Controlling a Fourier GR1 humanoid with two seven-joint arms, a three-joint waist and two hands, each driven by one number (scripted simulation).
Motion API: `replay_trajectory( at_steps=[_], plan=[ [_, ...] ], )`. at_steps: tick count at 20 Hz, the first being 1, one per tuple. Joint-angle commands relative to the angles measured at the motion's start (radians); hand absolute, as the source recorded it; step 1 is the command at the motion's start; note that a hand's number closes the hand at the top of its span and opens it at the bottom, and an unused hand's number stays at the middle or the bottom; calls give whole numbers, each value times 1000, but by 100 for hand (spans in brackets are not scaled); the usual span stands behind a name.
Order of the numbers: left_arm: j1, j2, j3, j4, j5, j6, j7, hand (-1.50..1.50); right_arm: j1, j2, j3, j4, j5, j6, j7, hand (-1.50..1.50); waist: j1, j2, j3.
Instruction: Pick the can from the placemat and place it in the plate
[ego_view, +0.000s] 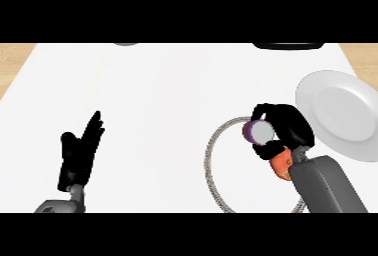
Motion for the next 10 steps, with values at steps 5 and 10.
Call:
replay_trajectory(
  at_steps=[5,10],
  plan=[
    [-20,-5,11,-12,-10,-9,34,0,-81,-52,-135,104,22,-158,-73,150,2,0,0],
    [-8,-15,5,5,-21,1,10,0,-85,-79,-235,-91,-26,-213,-11,150,-13,-4,0]
  ],
)
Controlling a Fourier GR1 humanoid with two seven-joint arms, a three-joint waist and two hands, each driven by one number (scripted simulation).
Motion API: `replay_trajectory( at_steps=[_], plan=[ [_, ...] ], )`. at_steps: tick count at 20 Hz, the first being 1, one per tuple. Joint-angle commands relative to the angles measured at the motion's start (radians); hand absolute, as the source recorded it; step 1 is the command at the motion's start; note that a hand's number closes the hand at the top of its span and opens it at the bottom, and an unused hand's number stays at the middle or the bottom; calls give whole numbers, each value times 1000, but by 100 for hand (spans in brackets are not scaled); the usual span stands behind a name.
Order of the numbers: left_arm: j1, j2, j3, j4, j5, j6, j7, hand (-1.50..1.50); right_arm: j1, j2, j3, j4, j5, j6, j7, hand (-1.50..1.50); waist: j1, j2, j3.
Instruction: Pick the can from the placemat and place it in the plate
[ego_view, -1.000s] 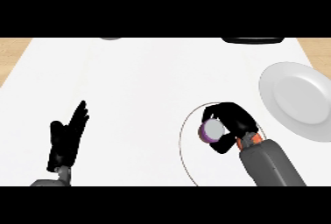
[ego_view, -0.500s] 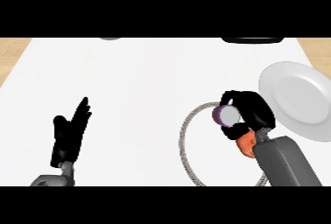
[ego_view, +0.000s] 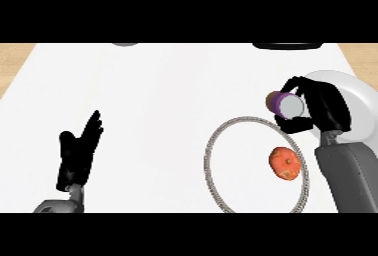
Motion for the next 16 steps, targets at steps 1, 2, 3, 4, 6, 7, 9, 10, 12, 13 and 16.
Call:
replay_trajectory(
  at_steps=[1,2,3,4,6,7,9,10,12,13,16],
  plan=[
    [-20,1,24,56,-11,14,-27,0,12,-11,-64,-110,20,-105,47,150,-11,-1,-1],
    [21,16,24,9,21,-26,-27,0,53,-50,-109,-140,-4,-120,17,150,-11,-3,0],
    [39,-19,-19,-25,-25,18,-14,0,16,-48,-129,-144,-3,-105,67,150,-3,-3,0],
    [-2,-7,9,1,-11,8,-16,0,10,-51,-137,-143,-1,-104,72,150,-1,-1,0],
    [8,13,38,13,18,-28,-30,0,-10,-63,-181,-102,-15,-99,93,150,3,1,0],
    [-3,5,36,39,7,-26,-45,0,-14,-76,-198,-80,-25,-102,77,150,3,2,0],
    [31,-4,15,-4,-1,-33,-51,0,-67,-92,-222,-5,-29,-80,104,150,9,2,0],
    [24,0,23,2,2,-39,-33,0,-29,-72,-220,-39,-17,-112,120,150,6,1,0],
    [11,-43,-14,12,-37,2,-18,0,-59,-146,-282,15,-77,-58,75,150,6,2,0],
    [-19,0,40,-1,4,-31,13,0,-46,-150,-294,61,-73,-98,40,150,7,2,0],
    [3,6,24,-36,-8,-49,36,0,-117,-181,-308,224,-66,-125,2,150,12,2,0]
  ],
)
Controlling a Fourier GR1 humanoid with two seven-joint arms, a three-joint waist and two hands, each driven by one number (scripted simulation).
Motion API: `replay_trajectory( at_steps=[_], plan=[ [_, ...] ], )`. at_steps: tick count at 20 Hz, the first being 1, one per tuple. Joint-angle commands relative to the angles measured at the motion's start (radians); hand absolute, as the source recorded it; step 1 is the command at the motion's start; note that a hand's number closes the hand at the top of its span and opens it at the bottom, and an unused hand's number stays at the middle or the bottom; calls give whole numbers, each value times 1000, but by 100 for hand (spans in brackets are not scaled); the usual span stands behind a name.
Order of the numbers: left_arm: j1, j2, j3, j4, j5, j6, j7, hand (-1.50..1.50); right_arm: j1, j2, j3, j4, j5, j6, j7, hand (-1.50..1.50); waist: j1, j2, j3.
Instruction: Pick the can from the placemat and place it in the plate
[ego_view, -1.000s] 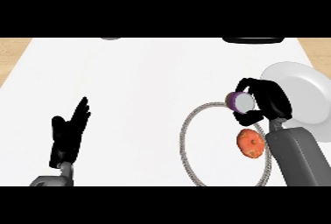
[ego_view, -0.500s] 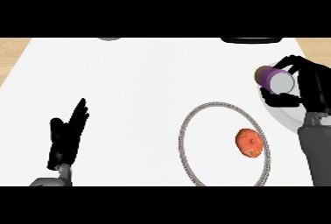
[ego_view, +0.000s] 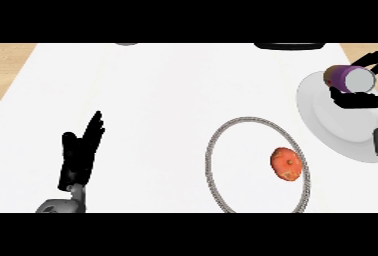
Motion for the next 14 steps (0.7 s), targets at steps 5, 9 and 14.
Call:
replay_trajectory(
  at_steps=[5,9,14],
  plan=[
    [-29,-24,4,26,-16,2,-10,0,-101,-107,-78,375,-18,-79,-163,150,6,3,1],
    [53,-39,-33,-29,-30,-5,-42,0,-186,-151,-74,583,13,-79,-195,150,18,5,1],
    [-24,-19,2,4,-25,-4,18,0,-208,-214,-97,752,-30,56,-297,150,20,8,2]
  ],
)
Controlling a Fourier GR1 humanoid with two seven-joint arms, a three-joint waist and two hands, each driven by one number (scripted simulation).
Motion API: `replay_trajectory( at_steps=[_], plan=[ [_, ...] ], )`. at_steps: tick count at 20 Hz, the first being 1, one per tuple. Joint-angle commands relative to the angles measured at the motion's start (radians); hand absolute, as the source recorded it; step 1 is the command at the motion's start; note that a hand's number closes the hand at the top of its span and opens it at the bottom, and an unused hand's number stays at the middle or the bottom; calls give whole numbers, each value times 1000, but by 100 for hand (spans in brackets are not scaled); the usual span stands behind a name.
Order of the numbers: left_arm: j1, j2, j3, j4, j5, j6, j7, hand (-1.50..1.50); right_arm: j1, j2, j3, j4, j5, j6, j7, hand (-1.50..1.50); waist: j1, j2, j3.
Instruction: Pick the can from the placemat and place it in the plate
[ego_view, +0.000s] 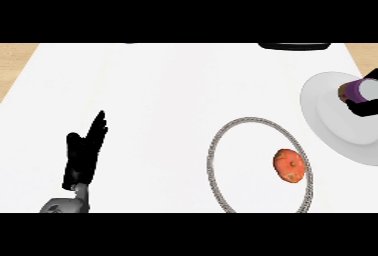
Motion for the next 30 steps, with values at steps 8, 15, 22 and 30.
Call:
replay_trajectory(
  at_steps=[8,15,22,30],
  plan=[
    [-23,-19,-18,-15,-22,8,21,0,-77,-69,9,347,14,160,-164,-150,16,7,2],
    [-6,17,25,-27,11,-18,12,0,-73,-63,-176,295,-212,219,-443,-150,-11,-2,3],
    [-27,-19,3,-8,-21,21,34,0,-70,-158,-370,355,-427,433,-512,-150,-20,-2,1],
    [-10,-13,11,-25,-4,-11,23,0,14,-199,-368,415,-455,545,-620,-150,4,3,2]
  ],
)
